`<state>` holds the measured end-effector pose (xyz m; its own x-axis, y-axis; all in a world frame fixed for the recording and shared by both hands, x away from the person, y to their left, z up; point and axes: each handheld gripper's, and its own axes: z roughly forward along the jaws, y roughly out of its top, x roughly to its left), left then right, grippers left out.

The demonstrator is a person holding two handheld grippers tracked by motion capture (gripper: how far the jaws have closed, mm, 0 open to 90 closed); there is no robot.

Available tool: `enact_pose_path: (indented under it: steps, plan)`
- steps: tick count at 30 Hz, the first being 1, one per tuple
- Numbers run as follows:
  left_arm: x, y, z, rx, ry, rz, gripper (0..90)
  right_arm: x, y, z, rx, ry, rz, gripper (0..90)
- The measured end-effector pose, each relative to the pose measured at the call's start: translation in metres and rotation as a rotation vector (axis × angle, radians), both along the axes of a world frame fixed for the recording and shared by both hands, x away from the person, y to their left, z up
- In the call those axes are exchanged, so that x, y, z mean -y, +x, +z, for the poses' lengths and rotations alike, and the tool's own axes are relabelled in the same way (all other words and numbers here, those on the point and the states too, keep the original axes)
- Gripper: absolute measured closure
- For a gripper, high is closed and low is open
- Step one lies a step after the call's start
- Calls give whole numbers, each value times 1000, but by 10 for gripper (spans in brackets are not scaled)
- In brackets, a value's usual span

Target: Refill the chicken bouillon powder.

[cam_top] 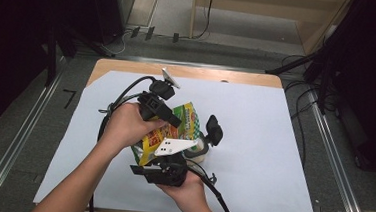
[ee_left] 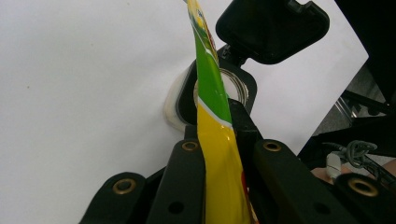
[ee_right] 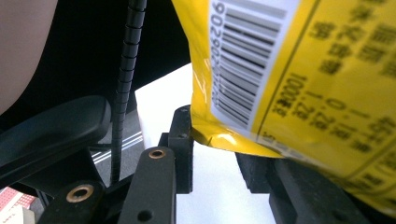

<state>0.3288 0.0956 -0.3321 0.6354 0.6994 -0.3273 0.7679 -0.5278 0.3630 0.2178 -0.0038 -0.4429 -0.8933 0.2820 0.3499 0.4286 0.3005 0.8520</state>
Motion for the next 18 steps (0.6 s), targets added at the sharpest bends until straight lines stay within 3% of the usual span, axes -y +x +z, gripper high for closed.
enact_pose_path:
  steps: [4,7,18]
  plan:
    - [0,-1,1,5,4,0,871,-1,-1,0,11,-4,1,671]
    - [0,-2,1,5,5,-2,871,-1,-1,0,22,-11,-2,709]
    - [2,-3,3,15,18,-3,871,-1,-2,0,19,-1,-6,717]
